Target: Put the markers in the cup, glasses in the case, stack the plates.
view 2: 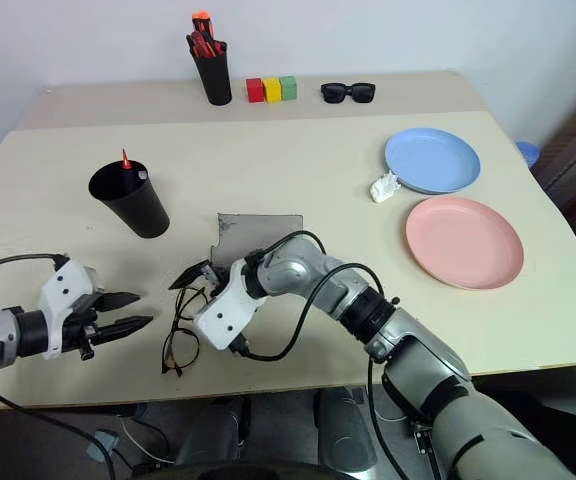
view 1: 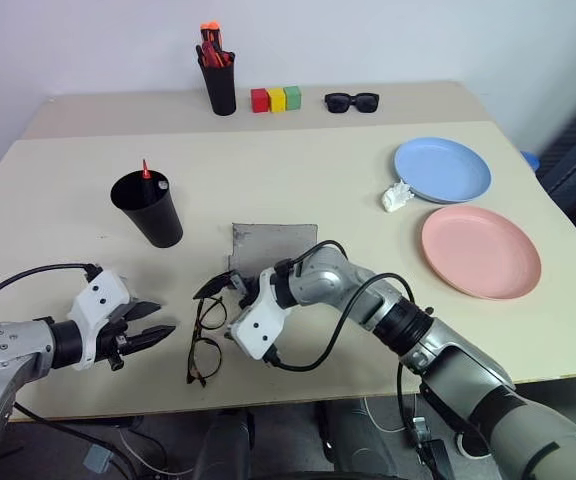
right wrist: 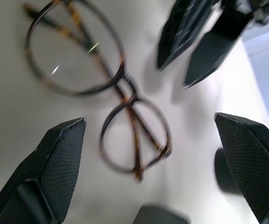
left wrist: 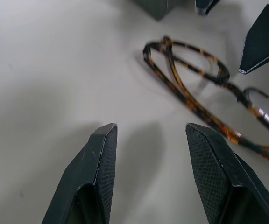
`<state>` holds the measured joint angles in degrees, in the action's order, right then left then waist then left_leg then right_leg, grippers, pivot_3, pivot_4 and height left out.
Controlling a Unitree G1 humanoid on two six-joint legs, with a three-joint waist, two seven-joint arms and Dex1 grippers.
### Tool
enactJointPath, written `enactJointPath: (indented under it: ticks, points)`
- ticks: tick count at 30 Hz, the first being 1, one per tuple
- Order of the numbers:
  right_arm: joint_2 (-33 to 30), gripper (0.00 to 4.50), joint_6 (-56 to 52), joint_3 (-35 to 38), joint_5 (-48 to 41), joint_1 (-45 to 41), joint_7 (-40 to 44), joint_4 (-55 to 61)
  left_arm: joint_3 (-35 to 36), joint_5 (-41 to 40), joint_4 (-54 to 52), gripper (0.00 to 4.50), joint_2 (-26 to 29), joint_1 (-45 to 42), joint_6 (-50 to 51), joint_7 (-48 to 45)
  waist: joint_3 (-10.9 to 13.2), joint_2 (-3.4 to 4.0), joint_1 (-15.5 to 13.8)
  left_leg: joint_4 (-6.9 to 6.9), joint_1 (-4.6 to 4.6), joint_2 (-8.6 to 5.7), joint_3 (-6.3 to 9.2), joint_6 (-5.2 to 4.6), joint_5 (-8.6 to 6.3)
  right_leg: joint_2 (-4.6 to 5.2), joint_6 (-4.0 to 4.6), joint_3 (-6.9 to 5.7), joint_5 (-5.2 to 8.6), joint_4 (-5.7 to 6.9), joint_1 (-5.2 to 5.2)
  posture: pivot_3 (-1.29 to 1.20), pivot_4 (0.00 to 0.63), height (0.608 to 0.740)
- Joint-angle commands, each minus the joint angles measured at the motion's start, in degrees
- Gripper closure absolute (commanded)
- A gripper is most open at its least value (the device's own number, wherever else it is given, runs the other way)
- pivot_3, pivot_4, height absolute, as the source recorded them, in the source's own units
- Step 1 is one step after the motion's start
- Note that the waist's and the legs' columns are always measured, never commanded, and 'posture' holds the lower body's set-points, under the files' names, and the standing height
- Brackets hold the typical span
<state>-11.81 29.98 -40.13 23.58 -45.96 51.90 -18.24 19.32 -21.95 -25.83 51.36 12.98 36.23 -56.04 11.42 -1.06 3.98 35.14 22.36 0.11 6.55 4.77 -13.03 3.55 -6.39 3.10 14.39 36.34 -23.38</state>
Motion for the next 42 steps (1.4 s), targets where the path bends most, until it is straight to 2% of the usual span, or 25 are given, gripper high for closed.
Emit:
enactJointPath:
  ticks: [1, 7, 10, 17, 31, 42]
  points:
    - [1.7, 0.00, 1.6, -0.1, 0.3, -1.2, -1.6, -1.3, 2.3, -0.7, -0.2, 2.16, 1.2, 0.3, 0.2, 0.1, 0.0, 0.00, -0.1, 0.00, 0.00, 0.00, 0.00, 0.00, 0.00, 0.01, 0.00, 0.00, 0.00, 0.00, 0.01, 0.00, 0.150, 0.740]
    - [3.9, 0.00, 2.6, 0.1, 0.7, -1.8, -3.4, -4.4, 2.4, -0.8, -0.2, 2.16, 1.4, 0.4, 0.5, 0.2, 0.0, 0.00, 0.0, -0.01, 0.00, 0.00, 0.00, 0.00, 0.00, 0.00, 0.00, 0.00, 0.00, 0.00, 0.00, 0.00, 0.150, 0.740]
    - [4.4, 0.74, 3.1, 0.1, 0.7, -1.8, -3.8, -5.1, 2.3, -0.8, -0.4, 2.11, 1.3, 0.5, 0.6, 0.4, 0.0, 0.00, 0.0, -0.01, 0.00, 0.00, 0.00, 0.00, 0.00, 0.00, 0.00, 0.00, 0.00, 0.00, 0.00, 0.00, 0.150, 0.740]
    - [4.0, 4.39, 3.9, 0.6, 0.1, -1.1, -3.9, -4.4, 2.2, -0.7, -0.4, 2.11, 1.1, 0.9, 0.5, 0.7, 0.0, 0.00, 0.0, -0.01, 0.00, 0.00, 0.00, 0.00, 0.00, 0.00, 0.00, 0.00, 0.00, 0.00, 0.00, 0.00, 0.150, 0.740]
    - [0.8, 4.46, 2.0, 2.3, -2.2, 0.5, -2.9, -0.6, 1.3, -0.1, 0.9, 2.11, 0.7, 2.9, -0.6, 1.0, 0.0, 0.01, 0.0, -0.02, 0.00, 0.00, 0.00, 0.00, 0.00, 0.00, 0.01, 0.00, 0.01, 0.00, -0.01, 0.00, 0.150, 0.740]
    - [-1.6, 4.46, -0.9, 4.6, -2.5, 1.4, -4.1, 2.6, -10.4, 2.4, -2.8, 2.11, -3.1, 0.4, -0.6, 6.2, 0.0, 0.03, -0.5, 0.03, 0.00, -0.01, -0.01, 0.00, 0.00, 0.03, 0.00, 0.01, 0.00, -0.01, 0.06, 0.00, 0.150, 0.740]
